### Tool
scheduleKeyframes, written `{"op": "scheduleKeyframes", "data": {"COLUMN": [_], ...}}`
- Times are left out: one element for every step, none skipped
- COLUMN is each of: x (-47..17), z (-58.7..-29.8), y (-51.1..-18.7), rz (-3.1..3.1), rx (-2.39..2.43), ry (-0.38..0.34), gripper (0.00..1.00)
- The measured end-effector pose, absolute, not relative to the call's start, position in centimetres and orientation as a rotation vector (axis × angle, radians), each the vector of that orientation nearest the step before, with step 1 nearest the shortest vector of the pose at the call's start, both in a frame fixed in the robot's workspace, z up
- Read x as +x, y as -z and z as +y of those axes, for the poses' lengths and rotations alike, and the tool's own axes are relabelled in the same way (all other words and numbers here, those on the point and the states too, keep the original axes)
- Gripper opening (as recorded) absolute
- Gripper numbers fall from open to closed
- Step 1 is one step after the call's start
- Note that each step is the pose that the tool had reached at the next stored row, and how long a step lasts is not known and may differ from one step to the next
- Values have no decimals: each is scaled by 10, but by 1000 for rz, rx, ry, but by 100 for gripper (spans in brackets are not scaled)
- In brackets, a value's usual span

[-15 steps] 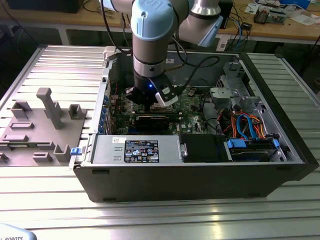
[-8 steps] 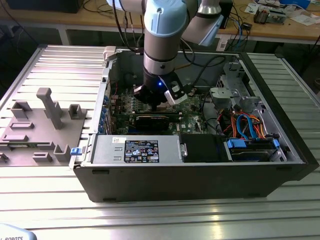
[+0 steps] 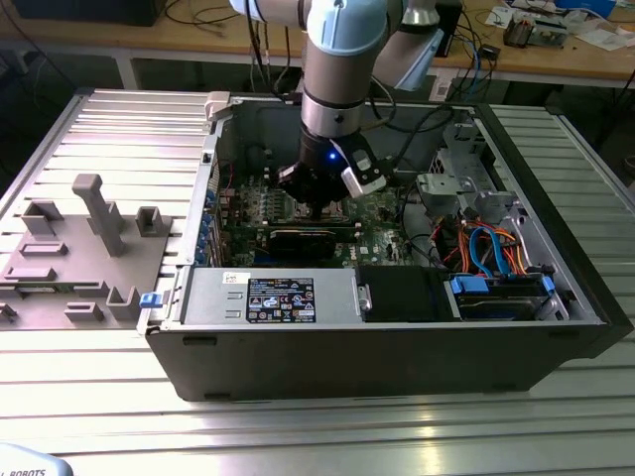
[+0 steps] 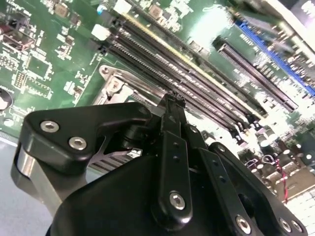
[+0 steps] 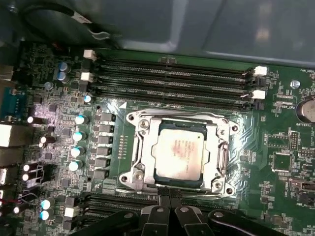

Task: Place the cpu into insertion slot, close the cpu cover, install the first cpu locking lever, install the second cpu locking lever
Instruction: 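Install the second cpu locking lever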

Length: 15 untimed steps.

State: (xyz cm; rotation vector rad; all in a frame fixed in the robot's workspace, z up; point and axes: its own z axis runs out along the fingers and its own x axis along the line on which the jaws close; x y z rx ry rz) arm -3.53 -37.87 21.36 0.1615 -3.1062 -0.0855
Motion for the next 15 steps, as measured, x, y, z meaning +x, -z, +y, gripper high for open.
{"op": "scheduleKeyframes", "data": {"x": [-33,-31,-28,-28,-27,-26,-25,-24,-23,-23,-23,-22,-22,-22,-22], "z": [-374,-372,-368,-366,-364,-361,-358,-354,-350,-348,-347,-346,-345,-345,-344], "y": [-214,-214,-214,-214,-214,-214,-214,-214,-214,-214,-215,-216,-218,-221,-224], "rz": [-3105,-3105,-3104,-3104,-3104,-3103,-3103,-3102,-3101,-3101,-3100,-3100,-3099,-3098,-3098], "rx": [161,161,161,160,160,160,160,160,159,159,159,159,158,158,158], "ry": [76,69,59,51,40,28,8,-9,-28,-39,-47,-57,-68,-79,-85], "gripper": [11,11,11,11,11,11,11,11,11,11,11,11,11,11,11]}}
